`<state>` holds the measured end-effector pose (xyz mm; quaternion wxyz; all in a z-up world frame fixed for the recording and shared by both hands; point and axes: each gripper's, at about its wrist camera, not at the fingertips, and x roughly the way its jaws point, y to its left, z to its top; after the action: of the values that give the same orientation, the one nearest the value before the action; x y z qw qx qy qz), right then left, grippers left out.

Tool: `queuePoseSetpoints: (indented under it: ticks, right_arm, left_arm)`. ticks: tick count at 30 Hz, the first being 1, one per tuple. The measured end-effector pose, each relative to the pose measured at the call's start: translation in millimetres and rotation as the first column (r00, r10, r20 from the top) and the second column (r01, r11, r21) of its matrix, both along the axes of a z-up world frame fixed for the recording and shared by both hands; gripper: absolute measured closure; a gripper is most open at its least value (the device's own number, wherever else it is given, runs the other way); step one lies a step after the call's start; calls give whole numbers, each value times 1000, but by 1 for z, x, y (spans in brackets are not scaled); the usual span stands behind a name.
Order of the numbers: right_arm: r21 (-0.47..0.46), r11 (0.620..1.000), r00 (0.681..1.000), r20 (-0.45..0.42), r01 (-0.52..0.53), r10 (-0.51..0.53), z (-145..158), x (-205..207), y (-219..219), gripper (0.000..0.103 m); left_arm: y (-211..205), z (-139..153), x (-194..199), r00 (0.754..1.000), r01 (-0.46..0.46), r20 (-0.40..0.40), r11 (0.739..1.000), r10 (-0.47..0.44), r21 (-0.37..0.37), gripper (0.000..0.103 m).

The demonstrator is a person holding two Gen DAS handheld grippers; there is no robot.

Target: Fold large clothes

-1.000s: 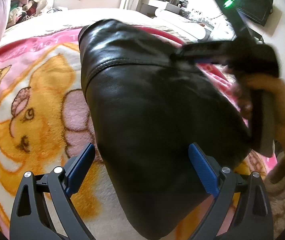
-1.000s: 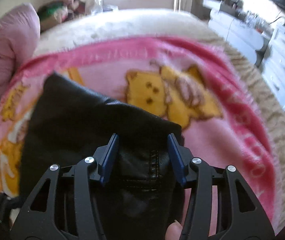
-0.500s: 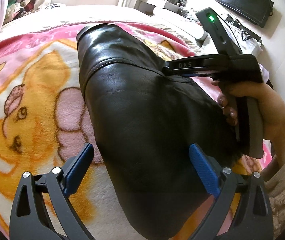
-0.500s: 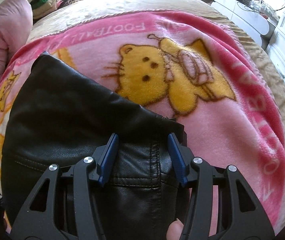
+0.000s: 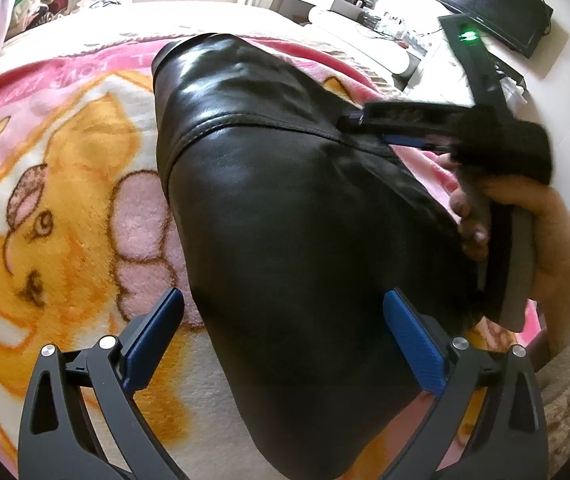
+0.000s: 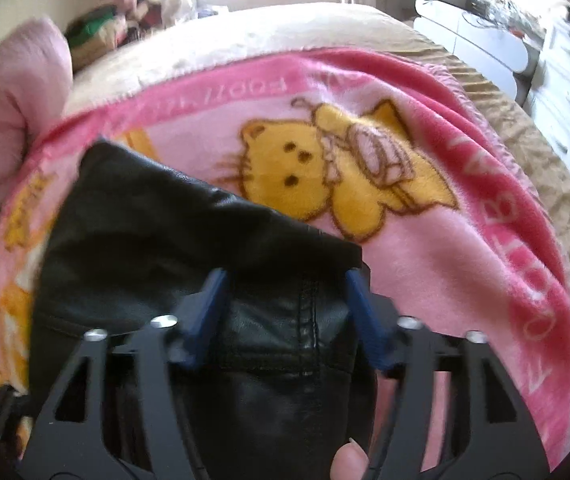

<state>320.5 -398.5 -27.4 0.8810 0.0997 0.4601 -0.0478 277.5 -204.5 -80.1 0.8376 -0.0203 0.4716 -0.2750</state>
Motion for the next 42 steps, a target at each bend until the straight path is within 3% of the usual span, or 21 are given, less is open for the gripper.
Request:
queuePoseSetpoints:
  ticks: [4,11,15,19,23,28,29,32,42]
  right_arm:
    - [112,994,998,59,5,-12,16,-21,-10,20]
    - [166,985,990,138,-52,29,36,-77,-15,9]
    - [197,974,986,144,-109,81,35,-109,-15,9]
    - [286,946,985,121,-152,122,15,-127,-21,9]
    - [401,902,987,40,-161,158,-20,-118,-29,9]
    - [532,832,983,6,-158,183,-58,-101,-34,13]
    - [537,826,981,14,-172,195,-59,-101,-32,26]
    - [537,814,971,44,-221,234,-52,-101,-20,37]
    - [466,830,950,89,-305,299,-35,-90,49,40]
  left_arm:
    - [2,3,1,1000,-3,2,1000,3,-1,4]
    - [10,14,0,999,-23,36,1000,23,-12,4]
    - [30,19,8,995,-90,22,993,92,-74,4]
    - [40,7,19,992,-111,-76,983,101,-149,4]
    - [35,-9,29,986,-103,-151,973,72,-206,4]
    - [19,-24,40,982,-80,-185,974,41,-211,4]
    - [16,-26,41,982,-73,-189,975,33,-211,4]
    - [15,-27,42,984,-62,-174,977,26,-206,7]
    - [59,-12,35,990,-103,-116,980,83,-171,17]
